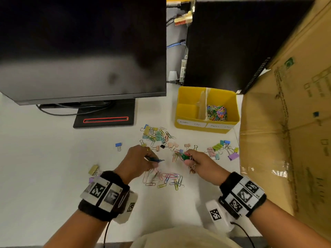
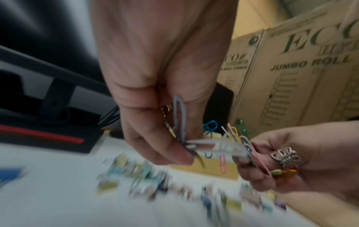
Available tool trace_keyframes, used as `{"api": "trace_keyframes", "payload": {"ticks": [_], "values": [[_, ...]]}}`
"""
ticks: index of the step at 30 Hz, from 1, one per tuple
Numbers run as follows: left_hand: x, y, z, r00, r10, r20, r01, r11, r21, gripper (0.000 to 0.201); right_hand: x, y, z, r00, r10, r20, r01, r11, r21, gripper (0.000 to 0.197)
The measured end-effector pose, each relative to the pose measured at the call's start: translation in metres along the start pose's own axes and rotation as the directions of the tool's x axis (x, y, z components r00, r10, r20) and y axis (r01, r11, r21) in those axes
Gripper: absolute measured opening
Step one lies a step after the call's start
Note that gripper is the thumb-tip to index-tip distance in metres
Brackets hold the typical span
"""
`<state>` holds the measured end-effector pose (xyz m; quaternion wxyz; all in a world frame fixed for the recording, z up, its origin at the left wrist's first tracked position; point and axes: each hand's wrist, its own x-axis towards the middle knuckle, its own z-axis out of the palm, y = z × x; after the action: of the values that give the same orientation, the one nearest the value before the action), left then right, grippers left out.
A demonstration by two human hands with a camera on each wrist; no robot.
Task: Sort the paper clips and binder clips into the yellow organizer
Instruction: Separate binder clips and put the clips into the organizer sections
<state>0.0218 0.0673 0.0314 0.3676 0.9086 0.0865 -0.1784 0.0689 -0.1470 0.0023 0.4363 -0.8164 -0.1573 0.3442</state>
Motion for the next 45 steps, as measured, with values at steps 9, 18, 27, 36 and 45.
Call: {"api": "trace_keyframes", "payload": {"ticks": [9,18,27,36,45], "values": [[0.104,0.146,-0.025,0.960,0.261,-0.103,-0.277,0.943,-0.185,0.023,0.028,-0.030,-0.128,0.882,0.055,-0.468,0.085,0.958,0.273,0.015],[0.199,0.198,0.029,0.994,0.096,-0.055,-0.099,0.994,-0.056,0.024,0.081,-0.005,-0.191,0.838,0.107,-0.535,-0.304,0.906,-0.294,0.027],[0.096,0.124,0.000,0.948,0.304,-0.099,-0.302,0.953,0.036,0.023,0.028,-0.024,-0.139,0.911,-0.236,-0.338,0.048,0.876,-0.480,0.024],[-0.017,-0.027,0.053,0.949,0.258,0.182,-0.313,0.846,0.432,0.053,-0.008,0.026,0.027,0.986,-0.027,0.163,0.102,0.875,-0.473,0.073],[-0.048,-0.050,0.101,0.994,-0.008,-0.110,0.035,0.968,0.249,0.062,0.011,0.014,0.055,0.964,-0.173,0.201,0.259,0.781,-0.568,0.075]]}}
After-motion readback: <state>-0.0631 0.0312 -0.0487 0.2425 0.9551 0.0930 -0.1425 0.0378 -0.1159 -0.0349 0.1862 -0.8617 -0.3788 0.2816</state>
